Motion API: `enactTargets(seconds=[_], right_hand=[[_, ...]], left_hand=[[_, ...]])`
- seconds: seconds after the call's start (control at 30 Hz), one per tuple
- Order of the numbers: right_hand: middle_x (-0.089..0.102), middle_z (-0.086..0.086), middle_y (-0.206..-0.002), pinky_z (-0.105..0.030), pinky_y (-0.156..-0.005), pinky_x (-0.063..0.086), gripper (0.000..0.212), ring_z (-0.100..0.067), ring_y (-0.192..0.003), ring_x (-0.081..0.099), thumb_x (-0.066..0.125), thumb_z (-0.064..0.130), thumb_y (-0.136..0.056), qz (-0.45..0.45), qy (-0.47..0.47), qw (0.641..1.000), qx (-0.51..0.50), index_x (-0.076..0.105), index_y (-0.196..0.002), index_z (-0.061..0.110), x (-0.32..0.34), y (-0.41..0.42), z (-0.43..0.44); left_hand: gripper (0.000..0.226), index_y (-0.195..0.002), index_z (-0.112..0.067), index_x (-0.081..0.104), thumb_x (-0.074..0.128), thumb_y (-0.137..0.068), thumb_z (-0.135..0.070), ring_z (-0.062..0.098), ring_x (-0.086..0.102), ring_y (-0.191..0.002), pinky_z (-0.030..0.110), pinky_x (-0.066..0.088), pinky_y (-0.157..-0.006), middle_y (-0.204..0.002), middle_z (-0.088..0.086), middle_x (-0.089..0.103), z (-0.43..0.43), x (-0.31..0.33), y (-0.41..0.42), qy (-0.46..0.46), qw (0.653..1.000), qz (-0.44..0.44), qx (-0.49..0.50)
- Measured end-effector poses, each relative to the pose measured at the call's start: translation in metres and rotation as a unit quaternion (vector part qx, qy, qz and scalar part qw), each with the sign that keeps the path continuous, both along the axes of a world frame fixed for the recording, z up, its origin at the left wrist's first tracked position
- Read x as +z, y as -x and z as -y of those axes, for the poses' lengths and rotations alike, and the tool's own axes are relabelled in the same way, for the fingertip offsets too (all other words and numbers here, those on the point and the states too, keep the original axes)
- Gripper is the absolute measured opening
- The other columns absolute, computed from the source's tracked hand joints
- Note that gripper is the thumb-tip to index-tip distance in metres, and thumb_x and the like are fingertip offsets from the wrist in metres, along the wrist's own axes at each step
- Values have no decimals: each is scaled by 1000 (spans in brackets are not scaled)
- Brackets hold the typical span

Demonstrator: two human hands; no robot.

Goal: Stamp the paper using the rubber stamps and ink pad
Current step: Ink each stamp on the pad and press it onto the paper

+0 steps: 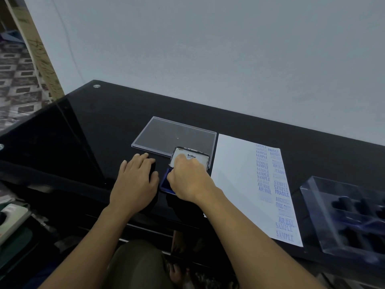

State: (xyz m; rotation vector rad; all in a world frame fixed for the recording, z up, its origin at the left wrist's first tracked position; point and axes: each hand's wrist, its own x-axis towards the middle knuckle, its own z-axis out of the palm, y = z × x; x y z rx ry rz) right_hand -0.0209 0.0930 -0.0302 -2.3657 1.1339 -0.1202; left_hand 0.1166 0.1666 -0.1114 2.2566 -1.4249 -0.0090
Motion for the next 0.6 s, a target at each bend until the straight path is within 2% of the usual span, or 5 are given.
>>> enactTargets(seconds=[0.13, 0.33, 0.5, 0.6], right_hand=[[39, 0, -75, -35, -62, 37, 12, -27, -79, 47, 49, 19, -98, 4, -4, 1000, -2, 38, -93, 16, 0, 1, -1], [46, -5, -89, -36, -65, 42, 13, -26, -82, 47, 51, 18, -97, 25, -6, 999, -38, 39, -96, 14, 0, -3, -9], [39, 0, -76, -35, -61, 37, 13, -24, -73, 45, 47, 18, -99, -8, -15, 1000, 8, 36, -90, 17, 1, 2, -1], [39, -1, -76, -34, -59, 33, 15, -26, -73, 44, 42, 18, -98, -19, -15, 999, 34, 34, -86, 19, 1, 5, 5]], left_hand=[[41, -136, -12, 53, 49, -98, -26, 21, 32, -143, 49, 18, -119, -150, 6, 42, -1, 1, 0, -2, 1000, -2, -2], [41, -136, -11, 53, 49, -98, -26, 21, 32, -143, 49, 18, -118, -149, 5, 42, -1, 2, 1, -1, 1000, -5, -3], [41, -136, -12, 53, 49, -98, -25, 21, 32, -143, 49, 18, -119, -150, 5, 42, -2, 3, 1, -2, 1000, -8, -3], [40, -135, -11, 53, 50, -98, -25, 22, 32, -143, 50, 18, -119, -149, 6, 43, -2, 4, 1, 0, 1000, -8, -3]])
